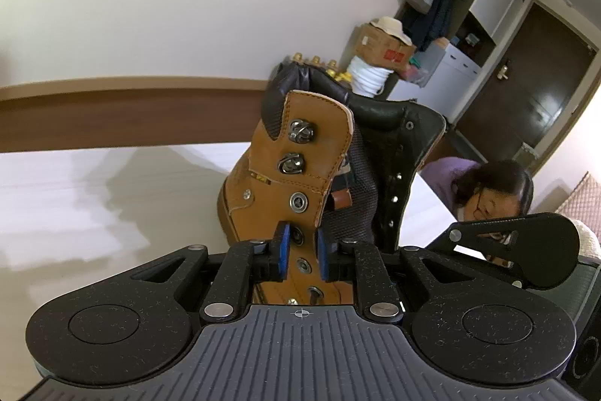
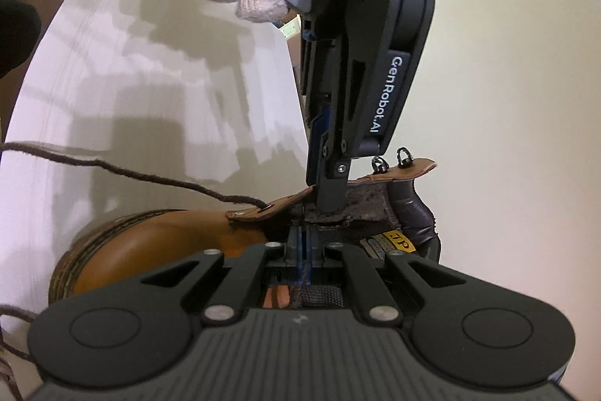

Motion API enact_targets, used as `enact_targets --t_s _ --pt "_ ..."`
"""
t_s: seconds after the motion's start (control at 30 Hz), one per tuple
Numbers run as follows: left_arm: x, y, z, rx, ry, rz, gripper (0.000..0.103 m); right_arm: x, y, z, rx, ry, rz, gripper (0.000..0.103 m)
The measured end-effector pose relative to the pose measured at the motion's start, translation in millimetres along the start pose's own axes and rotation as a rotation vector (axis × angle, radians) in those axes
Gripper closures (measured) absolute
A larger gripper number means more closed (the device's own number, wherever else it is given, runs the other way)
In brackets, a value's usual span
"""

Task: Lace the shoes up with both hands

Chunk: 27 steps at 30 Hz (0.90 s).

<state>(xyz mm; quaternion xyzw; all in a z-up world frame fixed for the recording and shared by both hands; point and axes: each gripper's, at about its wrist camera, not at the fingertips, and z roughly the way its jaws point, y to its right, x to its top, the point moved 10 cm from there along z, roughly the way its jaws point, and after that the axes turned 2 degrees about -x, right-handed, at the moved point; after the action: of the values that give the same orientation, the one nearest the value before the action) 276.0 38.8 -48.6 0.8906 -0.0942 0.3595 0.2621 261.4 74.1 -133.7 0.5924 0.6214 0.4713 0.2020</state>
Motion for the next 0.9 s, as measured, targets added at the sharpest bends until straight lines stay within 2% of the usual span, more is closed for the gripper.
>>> enact_targets --t_s 0.43,0.67,0.9 --pt "-2 -7 -3 -0.025 -0.005 -0.001 0.087 -5 -4 -8 0.026 0.077 -0.024 0.100" --pt "-1 -8 -3 -0.028 -0.012 0.005 0.086 -6 -9 -10 0.048 0.128 -0.083 0.100" --pt "0 -7 -2 -0.029 -0.018 0.013 0.086 -12 -10 -7 0.048 0.145 -0.122 0.100"
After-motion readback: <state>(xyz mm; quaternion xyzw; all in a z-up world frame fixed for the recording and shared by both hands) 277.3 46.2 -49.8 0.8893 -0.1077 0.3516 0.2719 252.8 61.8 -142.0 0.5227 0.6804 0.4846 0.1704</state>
